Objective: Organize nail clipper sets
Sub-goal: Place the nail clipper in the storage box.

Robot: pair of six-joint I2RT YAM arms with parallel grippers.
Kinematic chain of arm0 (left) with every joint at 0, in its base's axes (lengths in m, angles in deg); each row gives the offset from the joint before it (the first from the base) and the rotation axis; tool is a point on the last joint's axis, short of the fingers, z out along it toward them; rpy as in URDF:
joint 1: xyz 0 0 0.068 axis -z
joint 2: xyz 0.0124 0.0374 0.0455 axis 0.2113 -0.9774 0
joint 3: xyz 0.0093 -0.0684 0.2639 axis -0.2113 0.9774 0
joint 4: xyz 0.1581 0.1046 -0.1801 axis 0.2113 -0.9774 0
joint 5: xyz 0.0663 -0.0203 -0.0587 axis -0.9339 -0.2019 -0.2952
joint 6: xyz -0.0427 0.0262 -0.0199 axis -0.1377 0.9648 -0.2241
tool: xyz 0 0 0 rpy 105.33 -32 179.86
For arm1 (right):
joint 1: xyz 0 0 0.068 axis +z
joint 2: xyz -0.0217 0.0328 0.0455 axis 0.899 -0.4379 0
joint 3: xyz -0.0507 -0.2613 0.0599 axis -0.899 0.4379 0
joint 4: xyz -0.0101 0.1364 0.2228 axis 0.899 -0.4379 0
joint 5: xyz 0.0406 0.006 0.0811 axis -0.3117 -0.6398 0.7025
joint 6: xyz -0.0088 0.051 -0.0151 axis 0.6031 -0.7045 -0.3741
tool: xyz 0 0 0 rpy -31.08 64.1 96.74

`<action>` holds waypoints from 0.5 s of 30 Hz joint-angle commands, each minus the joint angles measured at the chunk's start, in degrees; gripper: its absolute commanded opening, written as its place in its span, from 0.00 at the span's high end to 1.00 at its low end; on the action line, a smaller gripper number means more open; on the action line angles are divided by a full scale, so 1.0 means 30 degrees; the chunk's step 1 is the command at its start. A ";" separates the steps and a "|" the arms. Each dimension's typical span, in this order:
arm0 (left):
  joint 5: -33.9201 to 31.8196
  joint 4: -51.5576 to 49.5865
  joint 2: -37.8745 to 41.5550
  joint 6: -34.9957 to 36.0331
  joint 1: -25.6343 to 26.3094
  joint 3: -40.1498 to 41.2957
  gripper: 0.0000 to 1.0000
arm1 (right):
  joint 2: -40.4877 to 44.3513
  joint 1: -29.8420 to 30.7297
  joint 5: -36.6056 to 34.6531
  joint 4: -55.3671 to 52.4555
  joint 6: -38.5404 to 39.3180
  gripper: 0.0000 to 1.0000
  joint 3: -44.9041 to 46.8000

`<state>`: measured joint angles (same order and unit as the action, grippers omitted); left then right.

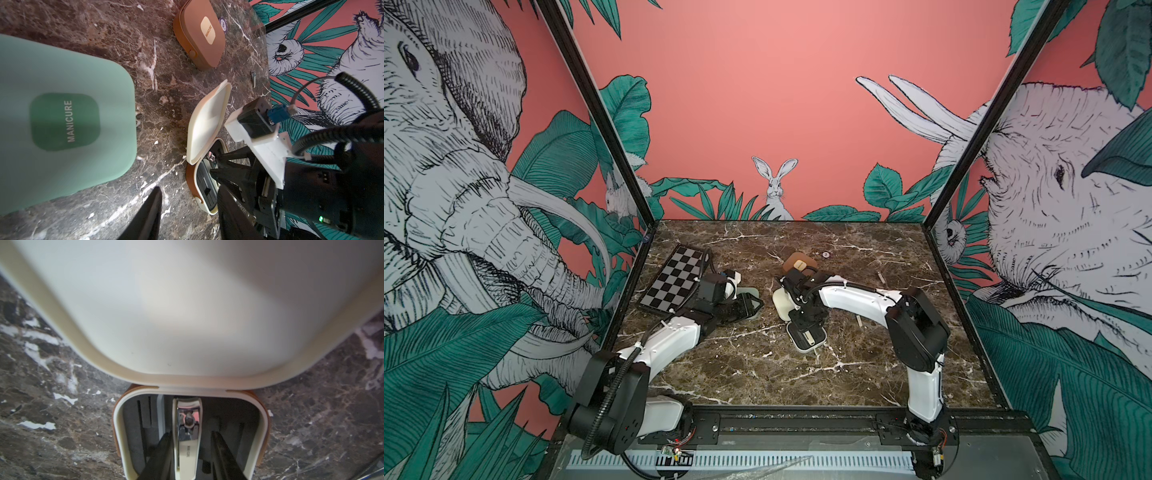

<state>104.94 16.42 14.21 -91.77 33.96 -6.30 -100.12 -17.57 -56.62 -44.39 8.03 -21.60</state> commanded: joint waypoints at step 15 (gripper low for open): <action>0.0076 -0.0504 0.0572 0.0081 0.0071 -0.0305 0.54 | 0.5349 -0.4406 -0.2352 0.0316 -0.0732 0.52 0.2297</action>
<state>105.03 16.38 14.21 -91.70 33.96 -6.32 -87.75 -25.40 -59.57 -43.58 6.28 -17.55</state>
